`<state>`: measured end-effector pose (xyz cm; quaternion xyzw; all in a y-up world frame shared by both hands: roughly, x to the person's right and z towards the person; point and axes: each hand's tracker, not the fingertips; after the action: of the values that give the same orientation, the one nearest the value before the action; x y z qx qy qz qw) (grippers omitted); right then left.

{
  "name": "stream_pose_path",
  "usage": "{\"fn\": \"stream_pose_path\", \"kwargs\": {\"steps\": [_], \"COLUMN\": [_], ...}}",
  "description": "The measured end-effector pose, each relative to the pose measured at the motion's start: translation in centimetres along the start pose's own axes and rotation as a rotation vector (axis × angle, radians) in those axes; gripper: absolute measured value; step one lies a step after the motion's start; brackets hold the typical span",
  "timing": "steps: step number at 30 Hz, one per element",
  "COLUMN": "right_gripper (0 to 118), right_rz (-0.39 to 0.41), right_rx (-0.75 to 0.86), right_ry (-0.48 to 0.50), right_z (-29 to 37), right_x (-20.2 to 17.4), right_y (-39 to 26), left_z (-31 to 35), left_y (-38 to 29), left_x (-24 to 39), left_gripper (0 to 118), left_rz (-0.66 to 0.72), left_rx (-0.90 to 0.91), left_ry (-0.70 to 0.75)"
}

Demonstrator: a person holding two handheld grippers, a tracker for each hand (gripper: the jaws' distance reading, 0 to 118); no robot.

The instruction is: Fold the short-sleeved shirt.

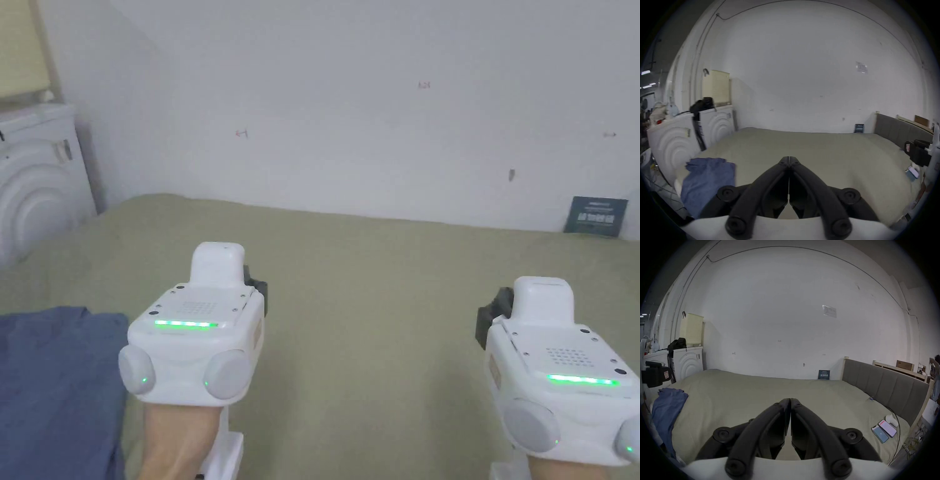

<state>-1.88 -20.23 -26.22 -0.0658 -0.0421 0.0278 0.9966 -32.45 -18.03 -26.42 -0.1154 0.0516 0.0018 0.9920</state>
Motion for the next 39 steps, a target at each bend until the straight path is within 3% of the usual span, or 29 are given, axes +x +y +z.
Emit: {"fn": "stream_pose_path", "kwargs": {"steps": [13, 17, 30, 39], "right_gripper": [7, 7, 7, 7], "right_rz": [0.004, 0.008, 0.015, 0.046], "right_rx": [0.011, 0.008, -0.032, -0.077], "right_ry": [0.505, 0.609, 0.734, 0.734], "right_z": [-0.3, 1.1, 2.0, 0.2], "right_x": [-23.5, -28.2, -33.5, -34.6], "right_y": [0.8, 1.0, 0.3, -2.0], "left_z": [8.2, 11.4, 13.5, 6.3], "left_y": [-1.0, -1.4, -3.0, -6.0], "left_x": [-21.2, -25.2, -30.4, -32.5], "left_gripper": [0, 0, 0, 0], "left_rz": [0.078, 0.087, 0.136, 0.206], "left_rx": [-0.014, -0.021, -0.043, -0.164], "left_ry": [0.476, 0.571, 0.684, 0.584]}}
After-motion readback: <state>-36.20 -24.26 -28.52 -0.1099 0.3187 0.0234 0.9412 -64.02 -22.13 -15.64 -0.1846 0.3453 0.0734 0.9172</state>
